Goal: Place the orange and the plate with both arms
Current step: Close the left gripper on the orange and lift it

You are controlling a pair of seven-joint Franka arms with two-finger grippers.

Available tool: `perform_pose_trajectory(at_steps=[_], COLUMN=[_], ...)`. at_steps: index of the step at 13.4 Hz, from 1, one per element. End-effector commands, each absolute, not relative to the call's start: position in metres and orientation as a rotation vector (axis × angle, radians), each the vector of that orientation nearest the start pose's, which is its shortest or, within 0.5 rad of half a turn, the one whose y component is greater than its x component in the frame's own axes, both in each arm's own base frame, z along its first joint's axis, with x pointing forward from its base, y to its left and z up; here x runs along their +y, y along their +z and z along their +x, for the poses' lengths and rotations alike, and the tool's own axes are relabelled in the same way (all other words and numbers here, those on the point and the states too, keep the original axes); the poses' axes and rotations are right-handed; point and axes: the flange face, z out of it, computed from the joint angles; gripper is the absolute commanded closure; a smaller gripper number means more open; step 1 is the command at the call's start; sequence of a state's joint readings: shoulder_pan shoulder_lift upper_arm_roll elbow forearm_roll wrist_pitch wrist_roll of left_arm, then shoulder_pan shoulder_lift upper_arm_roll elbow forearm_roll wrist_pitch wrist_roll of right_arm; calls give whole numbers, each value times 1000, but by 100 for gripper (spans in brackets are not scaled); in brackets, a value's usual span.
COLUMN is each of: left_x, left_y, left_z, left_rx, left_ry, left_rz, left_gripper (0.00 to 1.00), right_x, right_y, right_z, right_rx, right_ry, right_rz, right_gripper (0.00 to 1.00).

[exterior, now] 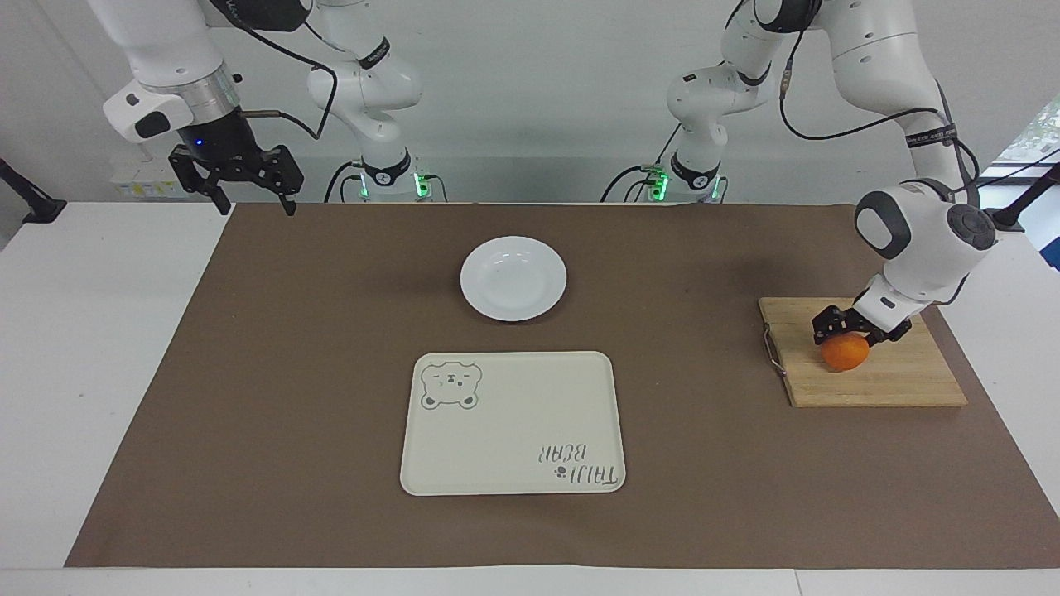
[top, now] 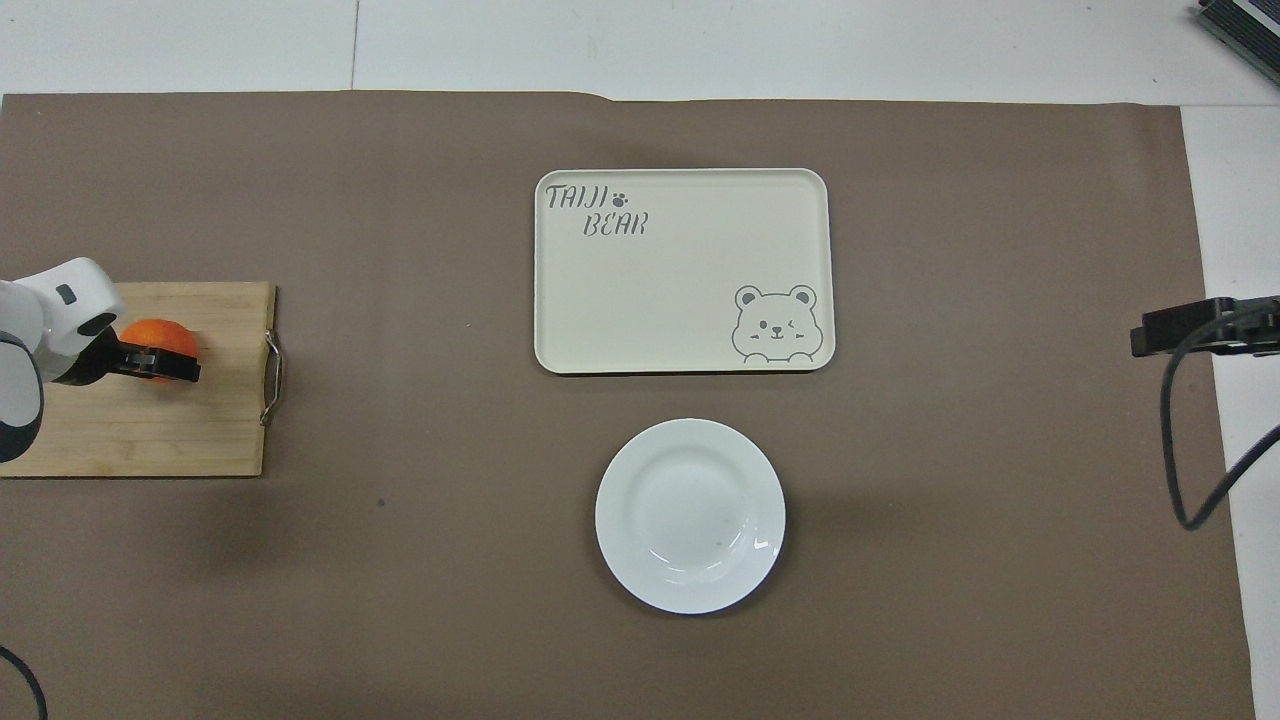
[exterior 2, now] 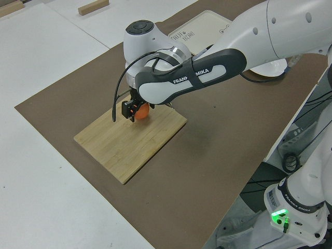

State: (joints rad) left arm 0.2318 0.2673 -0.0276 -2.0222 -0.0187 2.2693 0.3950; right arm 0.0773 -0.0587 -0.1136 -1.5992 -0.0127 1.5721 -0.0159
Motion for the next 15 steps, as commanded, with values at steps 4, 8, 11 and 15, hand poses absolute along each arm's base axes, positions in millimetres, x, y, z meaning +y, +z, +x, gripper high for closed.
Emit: perform_pose_trajectory(at_steps=[4, 8, 11, 15], left_x=[128, 125, 125, 129], left_y=[323, 355, 355, 357], left_z=[577, 587, 587, 586], left_rx=[281, 277, 279, 271], left_ry=[22, 23, 23, 19], left_rz=[-3150, -3155, -3155, -3154], left_gripper=[100, 100, 100, 99], right_x=[-22, -22, -22, -22], right_y=[644, 644, 644, 644], right_z=[536, 536, 536, 536], right_rx=[61, 61, 61, 61], right_ry=[-38, -38, -38, -38], right_rz=[-3156, -3156, -3156, -3156], right_gripper=[0, 0, 0, 0])
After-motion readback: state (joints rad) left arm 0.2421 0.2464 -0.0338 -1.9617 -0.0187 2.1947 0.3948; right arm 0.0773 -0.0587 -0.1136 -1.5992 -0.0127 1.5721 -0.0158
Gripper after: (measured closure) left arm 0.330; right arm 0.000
